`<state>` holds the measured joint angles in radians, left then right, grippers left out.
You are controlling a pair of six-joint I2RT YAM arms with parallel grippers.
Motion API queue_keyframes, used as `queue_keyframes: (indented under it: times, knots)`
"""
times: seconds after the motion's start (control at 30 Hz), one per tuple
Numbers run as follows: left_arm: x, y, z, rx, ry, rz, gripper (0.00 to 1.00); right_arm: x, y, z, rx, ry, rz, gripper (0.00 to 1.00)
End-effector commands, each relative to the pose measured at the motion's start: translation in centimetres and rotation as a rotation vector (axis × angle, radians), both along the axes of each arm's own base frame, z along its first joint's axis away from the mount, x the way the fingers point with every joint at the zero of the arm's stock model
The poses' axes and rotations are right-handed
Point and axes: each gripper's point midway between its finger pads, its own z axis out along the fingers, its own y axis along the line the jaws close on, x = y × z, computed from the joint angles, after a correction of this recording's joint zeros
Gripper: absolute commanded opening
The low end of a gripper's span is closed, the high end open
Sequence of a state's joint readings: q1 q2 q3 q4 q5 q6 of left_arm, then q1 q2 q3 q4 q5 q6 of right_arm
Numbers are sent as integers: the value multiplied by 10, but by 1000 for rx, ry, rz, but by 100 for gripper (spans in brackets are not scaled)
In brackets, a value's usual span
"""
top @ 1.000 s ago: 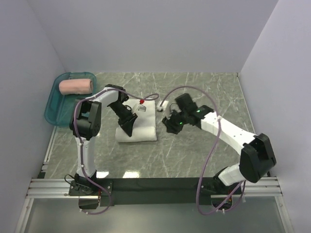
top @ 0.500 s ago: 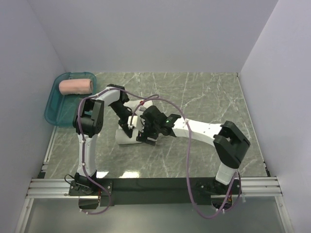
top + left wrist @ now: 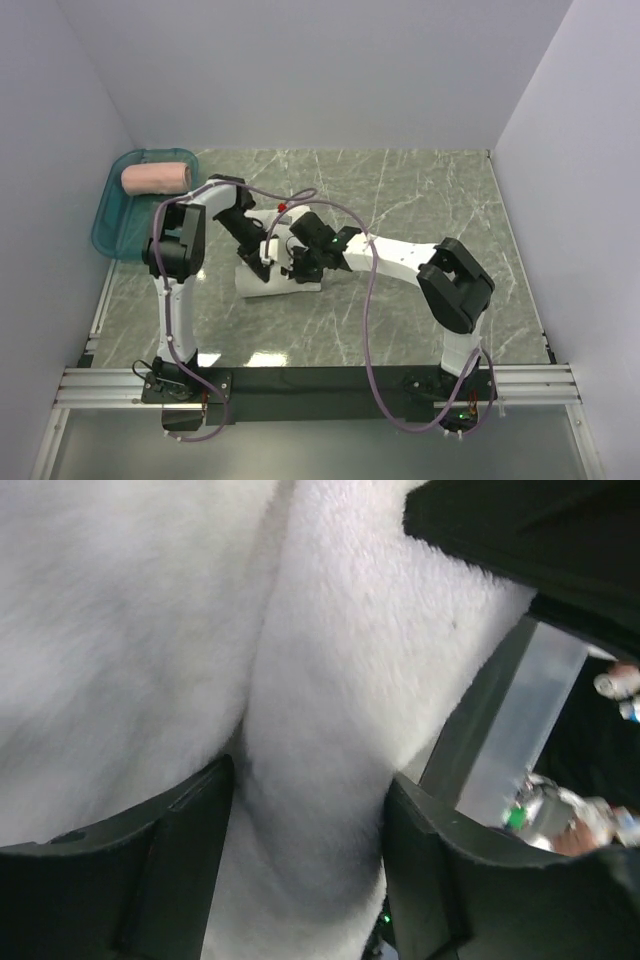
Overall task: Roll the towels
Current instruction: Roll the towel
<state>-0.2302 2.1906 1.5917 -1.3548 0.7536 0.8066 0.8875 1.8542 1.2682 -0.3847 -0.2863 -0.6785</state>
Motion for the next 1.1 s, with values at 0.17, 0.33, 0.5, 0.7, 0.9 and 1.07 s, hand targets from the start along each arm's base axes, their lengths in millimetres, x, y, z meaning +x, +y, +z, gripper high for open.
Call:
queue_keyframes:
  times: [0.17,0.33,0.5,0.7,0.9,1.07]
  knots:
    - [83,56,78,-16,-593,255,66,-70,-35,-31,-152,630,-10,0]
    - [69,75,113,-7,-778,306,69,-72,-31,-26,-140,838,-87,0]
    - [25,72,118,-28,-922,203,78,-67,-33,-40,-182,986,-171,0]
    - [-17,38,95,-6,-1050,40,83,-66,-24,-52,-237,1130,-238,0]
    - [-31,12,85,-44,-1161,-75,87,-60,-22,-68,-259,1205,-302,0]
    - [-36,9,61,-36,-1156,-180,87,-59,-24,-80,-267,1252,-342,0]
